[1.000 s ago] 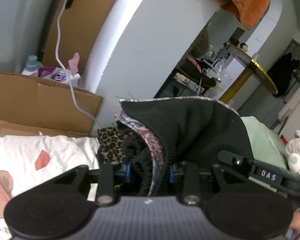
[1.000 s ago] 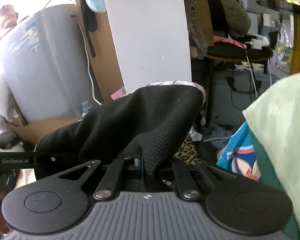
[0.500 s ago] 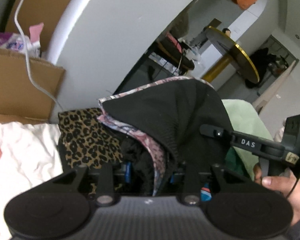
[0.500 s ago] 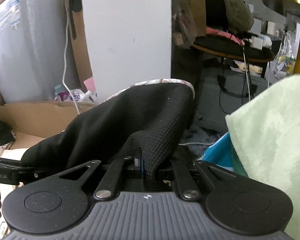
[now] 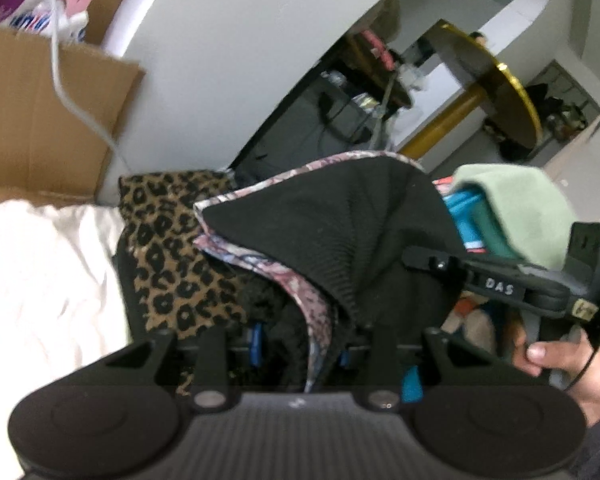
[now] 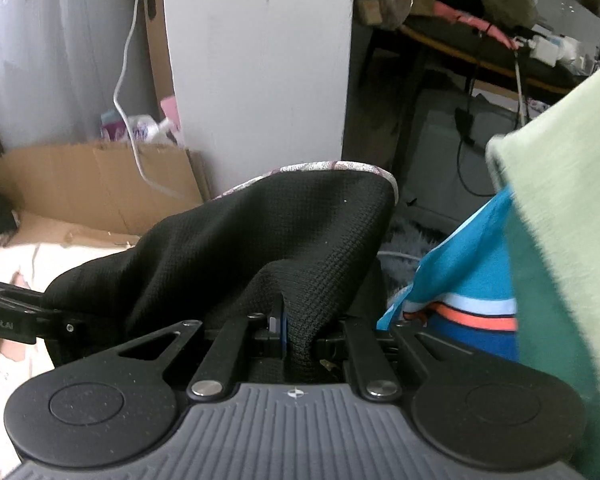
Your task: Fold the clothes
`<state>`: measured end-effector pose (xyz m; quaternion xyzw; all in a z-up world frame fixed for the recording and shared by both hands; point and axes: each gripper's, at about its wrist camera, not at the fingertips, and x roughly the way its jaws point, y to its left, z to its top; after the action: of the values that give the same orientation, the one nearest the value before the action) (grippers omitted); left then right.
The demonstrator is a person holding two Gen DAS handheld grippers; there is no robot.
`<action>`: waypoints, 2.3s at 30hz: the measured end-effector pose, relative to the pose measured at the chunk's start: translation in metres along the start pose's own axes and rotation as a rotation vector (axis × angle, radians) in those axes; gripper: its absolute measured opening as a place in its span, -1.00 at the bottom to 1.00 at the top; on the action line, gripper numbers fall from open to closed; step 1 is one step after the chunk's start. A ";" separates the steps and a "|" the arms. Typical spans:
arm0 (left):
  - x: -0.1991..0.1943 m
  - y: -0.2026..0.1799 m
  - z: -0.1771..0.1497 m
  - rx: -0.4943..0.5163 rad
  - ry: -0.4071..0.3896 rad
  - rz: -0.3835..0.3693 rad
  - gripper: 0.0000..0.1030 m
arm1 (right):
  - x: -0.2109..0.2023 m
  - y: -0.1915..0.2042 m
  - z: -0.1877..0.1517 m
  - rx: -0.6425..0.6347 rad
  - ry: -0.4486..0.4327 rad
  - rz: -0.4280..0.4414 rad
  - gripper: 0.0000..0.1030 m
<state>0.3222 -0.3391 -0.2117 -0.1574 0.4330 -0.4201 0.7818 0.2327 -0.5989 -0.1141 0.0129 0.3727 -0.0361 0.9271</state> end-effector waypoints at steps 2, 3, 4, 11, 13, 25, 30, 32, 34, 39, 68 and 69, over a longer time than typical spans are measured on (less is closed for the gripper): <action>0.009 0.004 -0.002 0.017 -0.007 0.023 -0.31 | 0.012 0.001 -0.004 -0.022 -0.006 -0.009 -0.85; 0.013 0.005 -0.002 0.034 -0.010 0.037 -0.31 | 0.018 0.001 -0.006 -0.028 -0.012 -0.011 -0.85; 0.016 0.006 -0.001 0.049 -0.014 0.047 -0.31 | 0.024 0.000 -0.007 -0.027 -0.017 -0.010 -0.85; 0.040 0.020 0.015 0.105 -0.029 0.124 -0.31 | 0.070 -0.012 -0.001 0.032 -0.038 -0.005 -0.84; 0.045 0.023 0.020 0.128 -0.034 0.141 -0.31 | 0.082 -0.013 0.004 0.038 -0.041 -0.005 -0.84; 0.069 0.045 0.034 0.158 -0.053 0.222 -0.31 | 0.148 -0.025 0.022 0.115 -0.012 0.033 -0.84; 0.077 0.059 0.037 0.128 -0.051 0.241 -0.31 | 0.174 -0.026 0.022 0.098 -0.007 0.048 -0.84; 0.081 0.065 0.036 0.104 -0.052 0.249 -0.31 | 0.181 -0.027 0.022 0.099 -0.001 0.056 -0.83; 0.085 0.070 0.033 0.089 -0.053 0.258 -0.31 | 0.188 -0.029 0.021 0.103 0.008 0.061 -0.83; 0.095 0.076 0.034 0.065 -0.055 0.277 -0.29 | 0.210 -0.037 0.019 0.107 0.051 0.019 -0.56; 0.092 0.125 0.077 -0.272 -0.073 0.179 0.43 | 0.157 0.013 -0.050 0.280 -0.169 0.087 -0.03; 0.095 0.131 0.079 -0.303 -0.065 0.166 0.44 | 0.154 0.018 -0.051 0.284 -0.178 0.097 -0.03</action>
<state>0.4801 -0.3459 -0.2978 -0.2505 0.4773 -0.2787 0.7948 0.3097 -0.5873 -0.2570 0.1587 0.2794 -0.0444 0.9459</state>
